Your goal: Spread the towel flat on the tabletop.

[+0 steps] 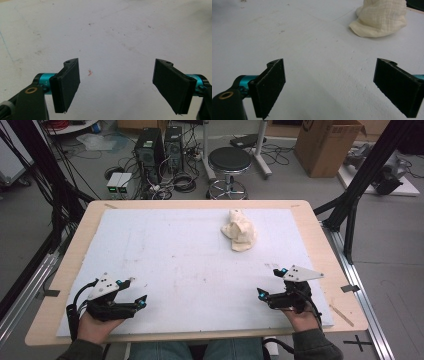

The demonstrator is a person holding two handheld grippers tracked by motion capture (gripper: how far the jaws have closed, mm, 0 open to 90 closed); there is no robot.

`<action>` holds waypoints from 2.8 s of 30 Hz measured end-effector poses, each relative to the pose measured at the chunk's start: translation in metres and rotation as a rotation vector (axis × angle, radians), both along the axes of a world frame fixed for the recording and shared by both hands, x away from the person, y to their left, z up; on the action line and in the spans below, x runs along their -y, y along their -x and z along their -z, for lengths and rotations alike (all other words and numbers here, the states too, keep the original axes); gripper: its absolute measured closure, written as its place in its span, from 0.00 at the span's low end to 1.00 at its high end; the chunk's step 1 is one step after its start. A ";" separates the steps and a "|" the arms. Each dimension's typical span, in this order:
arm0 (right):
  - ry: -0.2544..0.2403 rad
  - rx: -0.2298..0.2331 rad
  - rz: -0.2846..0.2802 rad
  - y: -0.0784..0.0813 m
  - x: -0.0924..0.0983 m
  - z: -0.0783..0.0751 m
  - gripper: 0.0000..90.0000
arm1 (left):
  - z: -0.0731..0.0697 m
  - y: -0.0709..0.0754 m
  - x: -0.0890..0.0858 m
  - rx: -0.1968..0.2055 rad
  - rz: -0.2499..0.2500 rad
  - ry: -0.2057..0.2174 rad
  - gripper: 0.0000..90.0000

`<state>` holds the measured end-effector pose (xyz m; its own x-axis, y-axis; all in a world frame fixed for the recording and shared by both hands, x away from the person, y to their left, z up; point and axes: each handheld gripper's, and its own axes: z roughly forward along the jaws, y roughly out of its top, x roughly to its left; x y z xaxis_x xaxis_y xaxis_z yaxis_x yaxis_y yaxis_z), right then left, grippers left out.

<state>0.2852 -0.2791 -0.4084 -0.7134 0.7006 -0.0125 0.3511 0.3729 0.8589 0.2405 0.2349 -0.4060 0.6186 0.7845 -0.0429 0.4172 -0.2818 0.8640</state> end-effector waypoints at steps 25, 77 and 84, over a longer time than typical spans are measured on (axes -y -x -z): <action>-0.003 0.009 0.013 0.002 0.001 0.000 0.11 | 0.000 -0.001 0.003 0.008 0.002 -0.001 0.25; 0.024 -0.084 -0.018 -0.091 -0.025 -0.066 0.11 | -0.003 -0.005 -0.006 0.033 -0.051 0.016 0.25; 0.037 -0.099 -0.013 -0.110 -0.033 -0.075 0.11 | -0.003 -0.005 -0.007 0.036 -0.051 0.022 0.25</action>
<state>0.3948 -0.2465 -0.3335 -0.7215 0.6916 0.0324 0.4283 0.4091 0.8057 0.2455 0.2419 -0.4029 0.5791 0.8143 -0.0386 0.3988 -0.2417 0.8846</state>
